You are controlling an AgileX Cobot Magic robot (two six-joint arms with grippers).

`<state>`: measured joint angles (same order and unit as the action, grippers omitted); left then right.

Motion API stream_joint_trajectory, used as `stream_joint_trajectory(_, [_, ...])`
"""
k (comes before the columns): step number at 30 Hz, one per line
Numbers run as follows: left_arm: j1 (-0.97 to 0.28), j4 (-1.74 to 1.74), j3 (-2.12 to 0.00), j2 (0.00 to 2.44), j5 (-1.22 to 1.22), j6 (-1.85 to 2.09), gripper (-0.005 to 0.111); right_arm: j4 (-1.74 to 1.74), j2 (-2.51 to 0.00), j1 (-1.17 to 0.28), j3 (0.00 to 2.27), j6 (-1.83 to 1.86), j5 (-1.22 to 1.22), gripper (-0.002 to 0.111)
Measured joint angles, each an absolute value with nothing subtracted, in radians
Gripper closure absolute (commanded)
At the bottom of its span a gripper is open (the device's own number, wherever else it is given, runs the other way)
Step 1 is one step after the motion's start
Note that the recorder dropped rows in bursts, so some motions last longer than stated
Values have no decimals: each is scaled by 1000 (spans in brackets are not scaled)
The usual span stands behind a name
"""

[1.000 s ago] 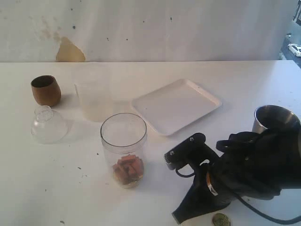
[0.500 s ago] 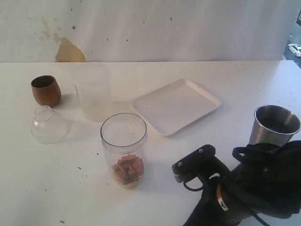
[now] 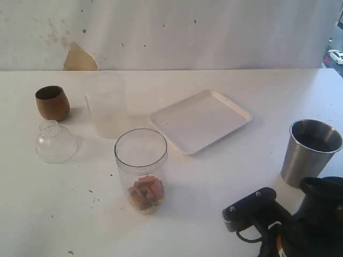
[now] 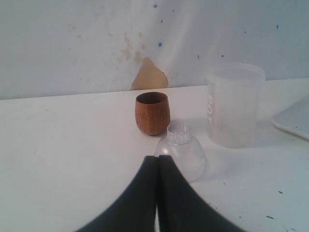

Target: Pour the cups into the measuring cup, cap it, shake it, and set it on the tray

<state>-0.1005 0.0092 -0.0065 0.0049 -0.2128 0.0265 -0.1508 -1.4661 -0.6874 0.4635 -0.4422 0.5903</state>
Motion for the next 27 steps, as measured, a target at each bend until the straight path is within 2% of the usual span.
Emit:
stream_joint_trajectory(4, [-100, 9, -6, 5, -213, 26, 107, -196, -1431, -687, 468, -471, 604, 108])
stream_joint_trajectory(10, [-100, 9, -6, 5, -213, 26, 107, -500, -1402, -682, 468, -768, 615, 108])
stream_joint_trajectory(14, [-100, 9, -6, 5, -213, 26, 107, -565, -1500, -629, 468, -840, 615, 108])
stream_joint_trajectory(20, [-100, 9, -6, 5, -213, 26, 107, -477, -1542, -631, 484, -645, 585, 108])
stream_joint_trajectory(27, [-100, 9, -6, 5, -213, 26, 107, -334, -1522, -768, 468, -516, 570, 108])
